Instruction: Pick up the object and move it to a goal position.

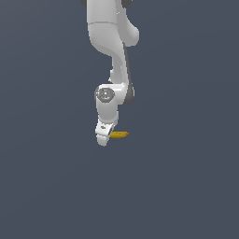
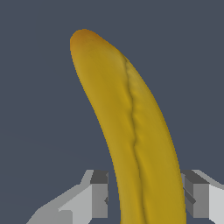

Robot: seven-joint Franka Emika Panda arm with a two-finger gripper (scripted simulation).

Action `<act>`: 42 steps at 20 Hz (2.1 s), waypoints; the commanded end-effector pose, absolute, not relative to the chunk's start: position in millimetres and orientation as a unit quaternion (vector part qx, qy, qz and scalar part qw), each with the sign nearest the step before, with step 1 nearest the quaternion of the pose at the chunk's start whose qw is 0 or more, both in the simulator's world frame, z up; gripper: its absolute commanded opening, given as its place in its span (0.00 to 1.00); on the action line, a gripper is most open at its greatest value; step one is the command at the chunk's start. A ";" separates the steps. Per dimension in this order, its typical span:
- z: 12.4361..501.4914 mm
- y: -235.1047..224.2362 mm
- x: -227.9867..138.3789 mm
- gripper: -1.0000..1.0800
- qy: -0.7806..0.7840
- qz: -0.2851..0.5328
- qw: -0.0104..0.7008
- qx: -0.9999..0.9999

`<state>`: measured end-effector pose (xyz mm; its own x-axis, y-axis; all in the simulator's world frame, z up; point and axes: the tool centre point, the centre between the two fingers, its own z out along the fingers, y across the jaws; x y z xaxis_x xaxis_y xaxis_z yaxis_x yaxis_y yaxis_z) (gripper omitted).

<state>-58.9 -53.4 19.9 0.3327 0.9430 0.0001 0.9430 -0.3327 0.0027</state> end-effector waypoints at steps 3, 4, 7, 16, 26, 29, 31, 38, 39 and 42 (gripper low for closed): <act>19.9 -53.4 -58.9 0.00 0.578 0.001 0.001 0.816; 20.2 -53.4 -58.9 0.00 0.578 0.001 0.001 0.816; 24.7 -53.4 -57.9 0.00 0.578 0.001 0.001 0.816; 69.2 -53.6 -47.9 0.00 0.578 0.001 0.001 0.816; 164.6 -53.2 -25.8 0.00 0.579 0.001 0.000 0.816; 195.8 -53.2 -18.4 0.00 0.579 0.001 0.000 0.815; 216.3 -53.2 -13.5 0.00 0.579 0.001 -0.001 0.815; 286.7 -53.8 3.8 0.00 0.579 0.001 -0.001 0.815; 296.5 -53.9 6.3 0.00 0.579 0.001 -0.001 0.815; 324.7 -54.6 13.8 0.00 0.579 0.001 -0.001 0.816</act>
